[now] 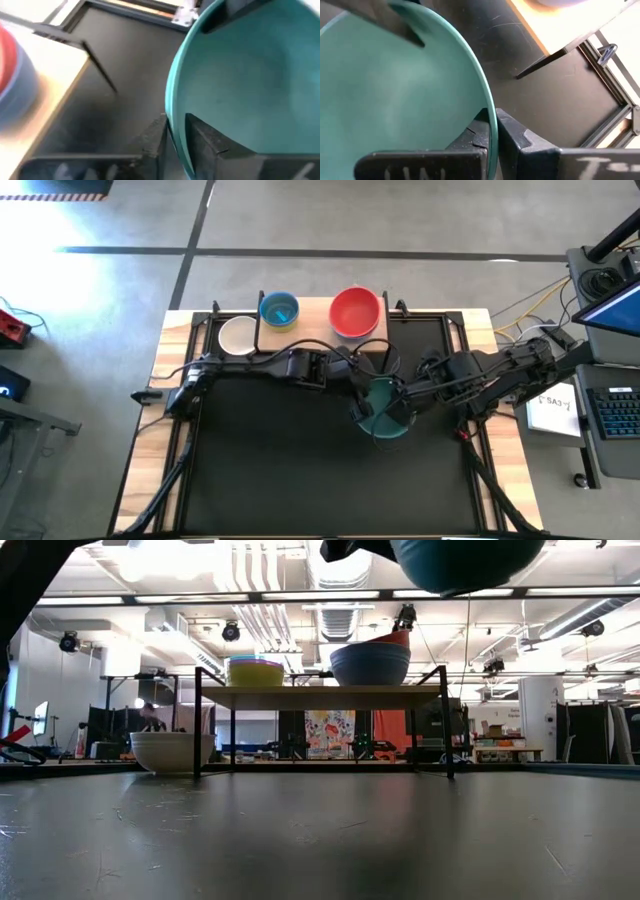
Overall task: Place and stack bowls onto a shelf
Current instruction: Stack the large green bowl on top of the large orange bowl on the shelf
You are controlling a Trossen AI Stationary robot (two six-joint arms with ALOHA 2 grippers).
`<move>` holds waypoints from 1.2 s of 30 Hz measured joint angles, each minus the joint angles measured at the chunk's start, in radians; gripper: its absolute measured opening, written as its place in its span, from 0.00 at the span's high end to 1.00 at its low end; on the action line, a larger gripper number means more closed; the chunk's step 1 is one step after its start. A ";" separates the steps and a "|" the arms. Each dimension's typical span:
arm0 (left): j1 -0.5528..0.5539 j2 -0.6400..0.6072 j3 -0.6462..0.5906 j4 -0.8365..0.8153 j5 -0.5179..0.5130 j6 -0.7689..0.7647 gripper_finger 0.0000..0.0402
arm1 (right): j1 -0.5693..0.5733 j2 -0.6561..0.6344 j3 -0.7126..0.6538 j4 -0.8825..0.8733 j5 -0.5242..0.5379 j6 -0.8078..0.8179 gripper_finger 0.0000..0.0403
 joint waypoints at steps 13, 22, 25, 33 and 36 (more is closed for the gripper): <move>0.002 -0.021 0.000 0.053 0.104 0.192 0.62 | -0.065 -0.003 0.000 0.014 -0.014 -0.123 0.98; 0.000 -0.116 0.028 0.036 0.050 0.294 0.57 | -0.199 -0.009 0.001 0.009 -0.008 -0.256 0.98; 0.002 -0.158 0.027 0.004 0.012 0.304 0.57 | -0.249 -0.017 0.001 0.009 -0.014 -0.299 0.98; -0.002 -0.249 0.027 -0.092 -0.021 0.295 0.57 | -0.440 -0.055 0.001 0.167 -0.009 -0.498 0.98; -0.002 -0.261 0.027 -0.125 -0.029 0.294 0.57 | -0.528 -0.058 0.001 0.289 -0.036 -0.604 0.98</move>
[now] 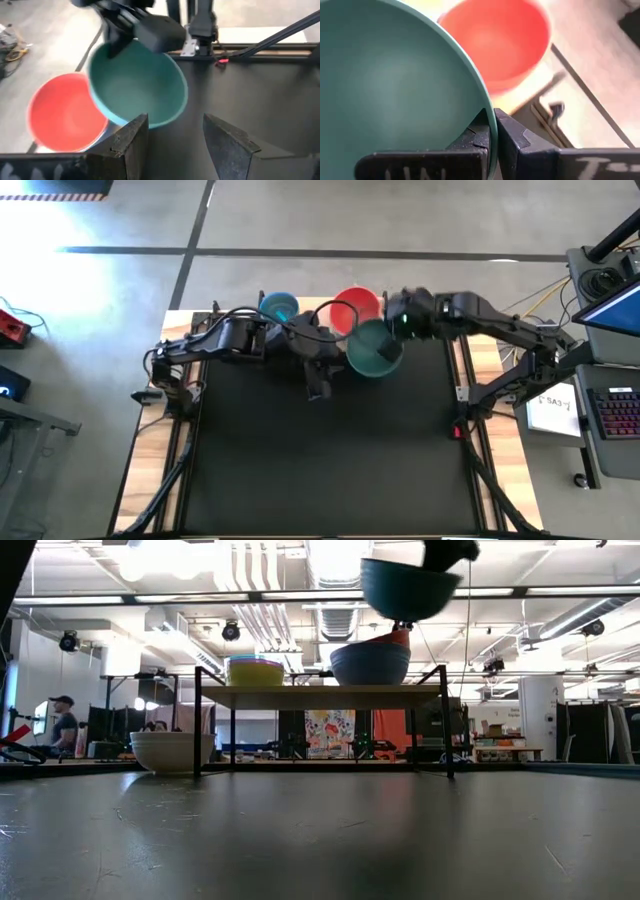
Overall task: Place and stack bowls onto a shelf
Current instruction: Stack the large green bowl on top of the large orange bowl on the shelf
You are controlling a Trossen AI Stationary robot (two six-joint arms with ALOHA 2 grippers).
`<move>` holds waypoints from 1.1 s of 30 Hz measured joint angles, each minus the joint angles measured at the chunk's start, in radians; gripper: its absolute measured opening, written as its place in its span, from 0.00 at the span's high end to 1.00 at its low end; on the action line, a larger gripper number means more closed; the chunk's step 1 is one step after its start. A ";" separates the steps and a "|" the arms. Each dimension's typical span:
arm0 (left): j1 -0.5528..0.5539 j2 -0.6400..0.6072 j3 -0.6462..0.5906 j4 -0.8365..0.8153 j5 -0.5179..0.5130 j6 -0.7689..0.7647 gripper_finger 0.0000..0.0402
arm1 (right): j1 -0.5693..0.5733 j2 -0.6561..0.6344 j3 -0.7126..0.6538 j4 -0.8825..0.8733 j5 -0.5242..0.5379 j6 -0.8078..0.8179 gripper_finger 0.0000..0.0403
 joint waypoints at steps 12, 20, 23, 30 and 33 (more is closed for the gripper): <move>0.000 -0.015 0.000 -0.138 -0.143 0.010 0.57 | -0.303 0.065 0.000 0.325 -0.179 -0.197 0.98; 0.002 -0.018 0.000 -0.176 -0.176 0.010 0.57 | -0.395 0.167 0.000 0.392 -0.260 -0.227 0.98; 0.002 -0.024 0.000 -0.186 -0.176 0.006 0.57 | -0.414 0.189 0.000 0.390 -0.256 -0.235 0.98; 0.003 -0.043 0.000 -0.201 -0.191 0.001 0.57 | -0.420 0.190 0.000 0.389 -0.270 -0.235 0.98; 0.004 -0.047 0.000 -0.209 -0.192 -0.002 0.57 | -0.420 0.171 0.000 0.385 -0.270 -0.237 0.98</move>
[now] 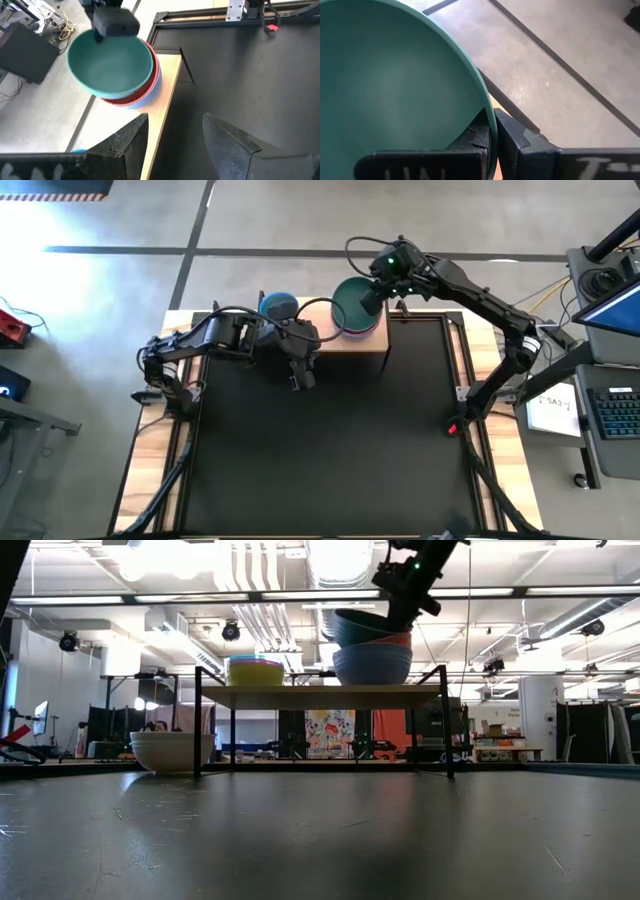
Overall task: Place and stack bowls onto a shelf
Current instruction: Stack the large green bowl on top of the large orange bowl on the shelf, then stack the large white bowl on top of the large green bowl on the shelf
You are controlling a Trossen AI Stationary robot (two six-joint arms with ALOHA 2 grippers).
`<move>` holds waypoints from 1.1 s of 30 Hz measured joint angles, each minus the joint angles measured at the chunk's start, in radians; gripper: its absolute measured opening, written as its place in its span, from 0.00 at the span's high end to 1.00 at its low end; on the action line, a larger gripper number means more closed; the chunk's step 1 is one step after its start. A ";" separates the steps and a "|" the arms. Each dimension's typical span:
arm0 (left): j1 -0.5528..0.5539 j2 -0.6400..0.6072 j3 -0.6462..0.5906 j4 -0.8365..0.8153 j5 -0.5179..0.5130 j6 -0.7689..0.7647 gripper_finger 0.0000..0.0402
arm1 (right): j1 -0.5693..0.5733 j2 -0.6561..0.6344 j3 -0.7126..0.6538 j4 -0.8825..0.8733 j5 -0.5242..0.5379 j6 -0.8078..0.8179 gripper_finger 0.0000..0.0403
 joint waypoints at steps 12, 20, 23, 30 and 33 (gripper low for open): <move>0.006 0.000 0.000 -0.047 -0.037 -0.043 0.57 | 0.000 -0.023 0.000 -0.013 -0.009 -0.021 0.85; 0.006 0.000 0.000 -0.094 -0.037 -0.064 0.57 | 0.000 -0.031 0.000 0.002 -0.075 -0.018 0.71; 0.006 0.000 -0.008 -0.169 -0.060 -0.117 0.57 | 0.000 -0.054 0.000 0.003 -0.075 -0.017 0.68; 0.009 -0.019 -0.090 -0.234 -0.092 -0.240 0.57 | 0.001 -0.124 0.000 -0.003 -0.075 -0.009 0.65; 0.015 -0.051 -0.169 -0.234 -0.088 -0.288 0.57 | 0.001 -0.154 0.000 -0.025 -0.075 -0.009 0.65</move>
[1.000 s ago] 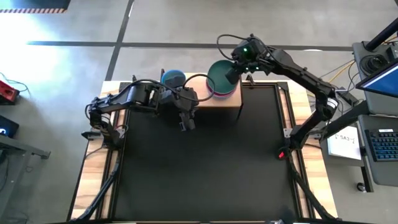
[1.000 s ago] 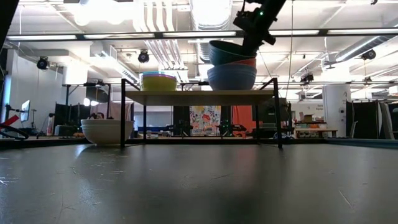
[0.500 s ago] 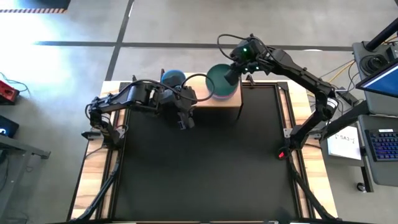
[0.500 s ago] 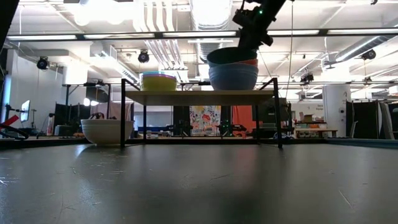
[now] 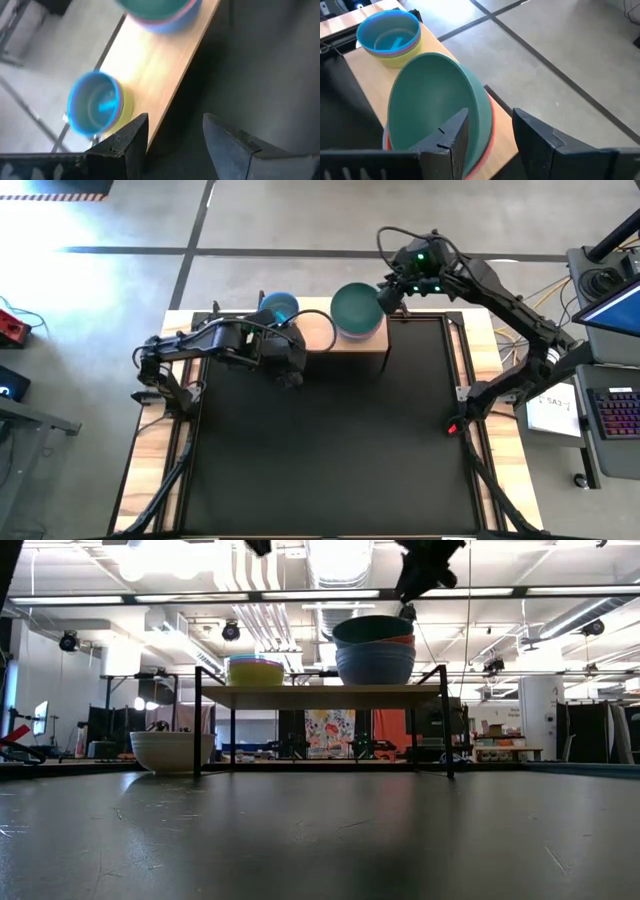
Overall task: Place and stack bowls onto a shelf
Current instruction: Stack the large white bowl on top of the large green bowl on the shelf
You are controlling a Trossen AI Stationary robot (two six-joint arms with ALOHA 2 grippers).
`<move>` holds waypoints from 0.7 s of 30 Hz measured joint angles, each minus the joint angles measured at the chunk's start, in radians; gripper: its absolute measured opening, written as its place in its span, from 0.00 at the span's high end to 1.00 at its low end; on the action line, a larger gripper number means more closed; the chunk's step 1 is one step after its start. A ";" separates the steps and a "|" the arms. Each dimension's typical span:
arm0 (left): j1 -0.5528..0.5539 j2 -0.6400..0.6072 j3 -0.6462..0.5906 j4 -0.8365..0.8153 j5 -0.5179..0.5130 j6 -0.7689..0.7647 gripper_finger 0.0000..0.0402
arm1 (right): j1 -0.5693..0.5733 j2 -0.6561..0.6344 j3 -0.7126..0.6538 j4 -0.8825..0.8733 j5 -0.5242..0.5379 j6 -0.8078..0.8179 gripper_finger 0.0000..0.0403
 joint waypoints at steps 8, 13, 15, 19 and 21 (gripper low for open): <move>0.053 -0.168 -0.386 0.000 -0.005 -0.197 0.57 | 0.002 -0.063 0.000 -0.083 -0.001 0.018 0.66; 0.111 -0.304 -0.639 0.000 0.012 -0.343 0.57 | 0.006 -0.091 0.000 -0.144 -0.017 0.031 0.68; 0.137 -0.360 -0.735 0.011 0.014 -0.427 0.57 | 0.008 -0.098 0.000 -0.161 -0.027 0.041 0.68; 0.200 -0.447 -0.899 0.090 0.008 -0.565 0.57 | 0.011 -0.105 0.000 -0.167 -0.027 0.045 0.69; 0.241 -0.480 -0.974 0.135 -0.018 -0.610 0.57 | 0.010 -0.106 0.000 -0.167 -0.027 0.045 0.69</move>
